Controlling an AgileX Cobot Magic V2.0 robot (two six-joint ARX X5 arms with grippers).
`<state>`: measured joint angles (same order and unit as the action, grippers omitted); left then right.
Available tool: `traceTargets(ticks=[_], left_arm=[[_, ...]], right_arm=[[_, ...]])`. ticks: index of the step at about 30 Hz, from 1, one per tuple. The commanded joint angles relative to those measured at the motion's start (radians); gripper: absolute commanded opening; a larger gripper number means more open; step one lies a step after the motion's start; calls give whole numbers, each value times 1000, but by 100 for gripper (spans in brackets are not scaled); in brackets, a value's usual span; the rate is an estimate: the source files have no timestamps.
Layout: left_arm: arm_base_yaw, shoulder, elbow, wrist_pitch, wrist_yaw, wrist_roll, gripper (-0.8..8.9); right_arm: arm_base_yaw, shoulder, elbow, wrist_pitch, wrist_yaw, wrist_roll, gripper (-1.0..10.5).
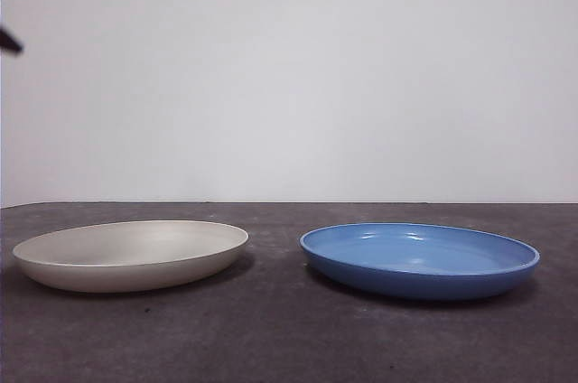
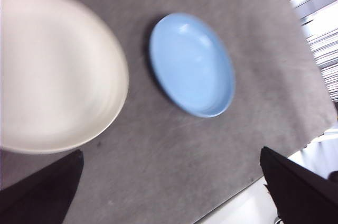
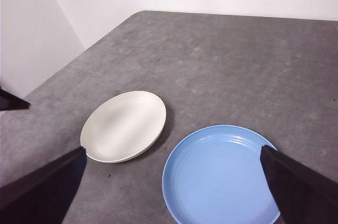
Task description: Pick up the white plate, put it on the blue plate, put it on desk
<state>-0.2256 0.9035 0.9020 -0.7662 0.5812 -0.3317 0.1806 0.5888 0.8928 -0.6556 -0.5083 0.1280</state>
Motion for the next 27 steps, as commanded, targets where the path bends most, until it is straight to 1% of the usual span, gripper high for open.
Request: traceTargets(ticks=[1,7,12,14,22,27], left_arm=[[18,77,41,2,-10,11,625],[93,253,72,2,-23,73,623],[151,389,113,3,-109,113,622],[171,438,131,11,-129,124,622],[215,610,171,61,-133,136,622],[227,697,172,133,-133,136,621]], right_arm=[[3,3,14,3,0,-4,585],[3,3,14,3,0,-4,585],[3,3,14,2,0,-1,585],[3,3,14,2,0,-1,585],[3,3,14,-3,0,-1,585],[3,3,14,-3,0,-1,584]])
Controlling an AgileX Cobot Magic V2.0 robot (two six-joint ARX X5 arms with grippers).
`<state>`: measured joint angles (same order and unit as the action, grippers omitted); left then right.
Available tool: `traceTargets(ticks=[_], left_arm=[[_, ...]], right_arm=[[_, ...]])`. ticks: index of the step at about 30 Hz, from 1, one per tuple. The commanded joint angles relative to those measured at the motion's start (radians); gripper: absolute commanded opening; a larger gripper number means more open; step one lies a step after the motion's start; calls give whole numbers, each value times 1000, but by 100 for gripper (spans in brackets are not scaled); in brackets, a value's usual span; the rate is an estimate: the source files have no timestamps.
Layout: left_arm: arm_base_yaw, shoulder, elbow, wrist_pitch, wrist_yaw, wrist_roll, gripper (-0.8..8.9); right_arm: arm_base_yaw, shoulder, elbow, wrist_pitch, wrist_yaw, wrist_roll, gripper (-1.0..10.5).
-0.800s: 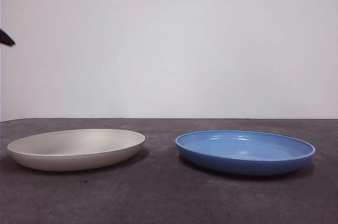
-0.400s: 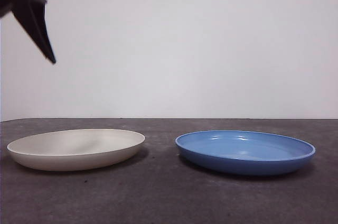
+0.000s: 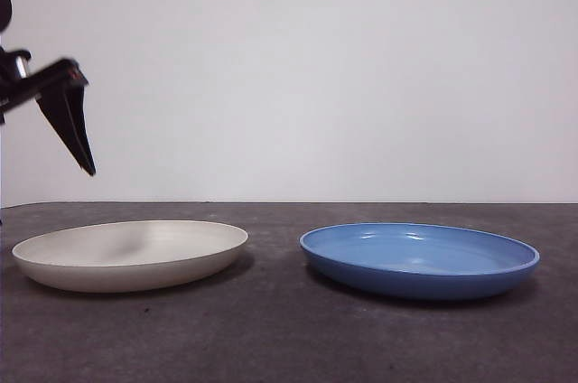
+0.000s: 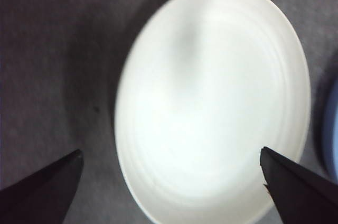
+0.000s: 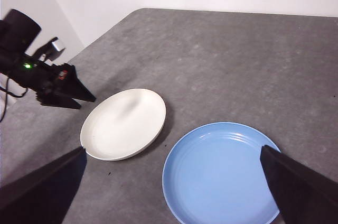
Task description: Pick up the white plate, put it on the blue plate, put it on desk
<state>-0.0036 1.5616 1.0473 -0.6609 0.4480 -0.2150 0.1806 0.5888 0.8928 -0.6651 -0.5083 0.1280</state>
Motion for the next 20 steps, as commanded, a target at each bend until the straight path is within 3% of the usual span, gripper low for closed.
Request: traceTargets(ticks=[1,11,20], left_arm=[[5,50,27,36,0,19,621],[3,155,35,57,2,19,569],[3,171,39,56,2,19,326]], right_arm=[[3,3,14,6,0,-1,584],[3,3,14,6,1,-2,584],[3,3,14,5,1,-1,584]])
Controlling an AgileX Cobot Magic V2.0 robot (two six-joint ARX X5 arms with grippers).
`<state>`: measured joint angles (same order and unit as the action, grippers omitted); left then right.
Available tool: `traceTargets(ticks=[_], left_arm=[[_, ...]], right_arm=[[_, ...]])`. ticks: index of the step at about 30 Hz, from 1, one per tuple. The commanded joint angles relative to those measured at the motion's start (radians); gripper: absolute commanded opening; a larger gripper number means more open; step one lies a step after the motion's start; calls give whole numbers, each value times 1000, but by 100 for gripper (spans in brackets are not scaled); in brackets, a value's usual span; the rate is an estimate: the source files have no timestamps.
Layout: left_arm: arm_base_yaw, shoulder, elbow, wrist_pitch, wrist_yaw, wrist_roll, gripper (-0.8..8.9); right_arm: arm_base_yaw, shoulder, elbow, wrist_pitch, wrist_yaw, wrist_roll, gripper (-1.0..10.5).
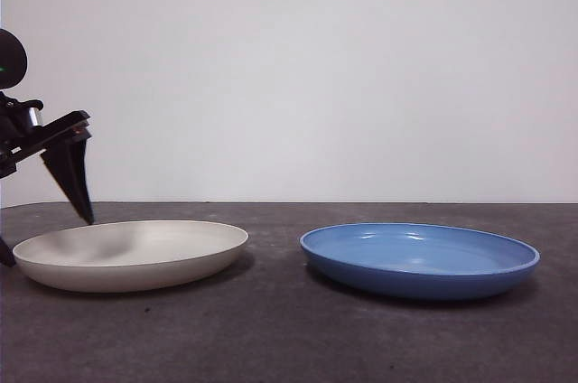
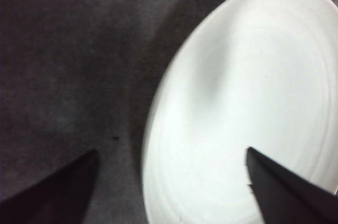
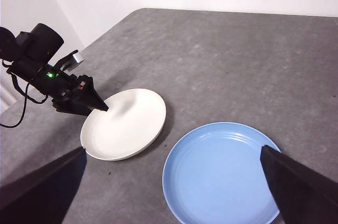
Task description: Pick up the white plate, put it on the blue plate, put it on desk
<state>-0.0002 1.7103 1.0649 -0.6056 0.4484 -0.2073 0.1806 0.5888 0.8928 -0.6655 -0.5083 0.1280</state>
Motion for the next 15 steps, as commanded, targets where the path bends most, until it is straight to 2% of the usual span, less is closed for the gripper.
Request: traceTargets(ticks=[1,7,10,15], left_arm=[[0,23,21,0,1,12,297],[0,23,21,-13,-24,13,176],[-2,26,21,-32,-88,17,175],[-2,34,21,-32,-90,20,175]], right_arm=[[3,3,14,6,1,-1,584],[3,3,14,6,1,-1,584],[3,3,14,6,1,-1,584],[3,3,14,6,1,-1,584]])
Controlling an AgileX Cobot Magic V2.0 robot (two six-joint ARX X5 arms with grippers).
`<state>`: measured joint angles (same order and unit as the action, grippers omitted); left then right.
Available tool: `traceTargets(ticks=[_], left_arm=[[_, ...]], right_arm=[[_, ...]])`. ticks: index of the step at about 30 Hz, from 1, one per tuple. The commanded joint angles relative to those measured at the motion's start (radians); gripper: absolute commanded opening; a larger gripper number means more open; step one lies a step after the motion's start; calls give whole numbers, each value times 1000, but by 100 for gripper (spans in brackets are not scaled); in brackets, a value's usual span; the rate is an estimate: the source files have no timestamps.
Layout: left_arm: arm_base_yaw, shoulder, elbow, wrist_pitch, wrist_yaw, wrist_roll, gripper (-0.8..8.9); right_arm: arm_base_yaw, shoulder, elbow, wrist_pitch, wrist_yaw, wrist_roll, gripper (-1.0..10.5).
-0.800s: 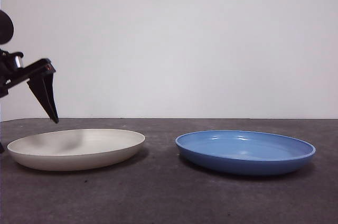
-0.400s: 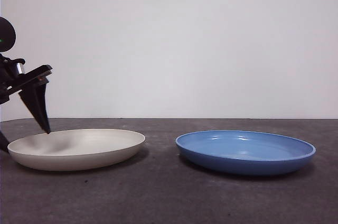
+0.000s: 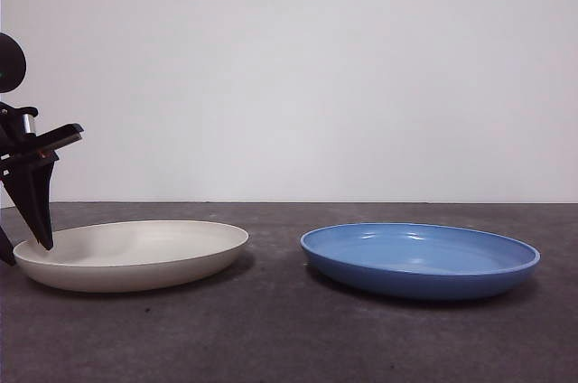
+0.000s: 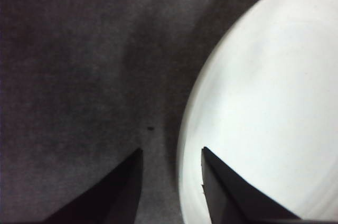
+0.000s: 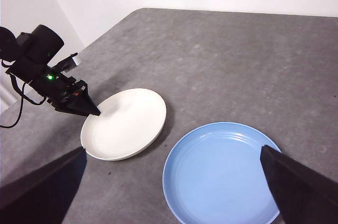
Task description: Pick up the white plate, put it on the blue plate, put it on desk
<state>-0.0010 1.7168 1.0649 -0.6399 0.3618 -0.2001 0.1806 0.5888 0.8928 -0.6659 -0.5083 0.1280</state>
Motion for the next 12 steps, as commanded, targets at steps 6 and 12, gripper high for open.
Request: traceTargets(ticks=[6,12], left_arm=[[-20,33,21,3,-2,13,145],[-40,52,21,5,-3,20,59]], right_arm=[[3,3,14,6,1,-1,584],[3,3,14,6,0,-1,584]])
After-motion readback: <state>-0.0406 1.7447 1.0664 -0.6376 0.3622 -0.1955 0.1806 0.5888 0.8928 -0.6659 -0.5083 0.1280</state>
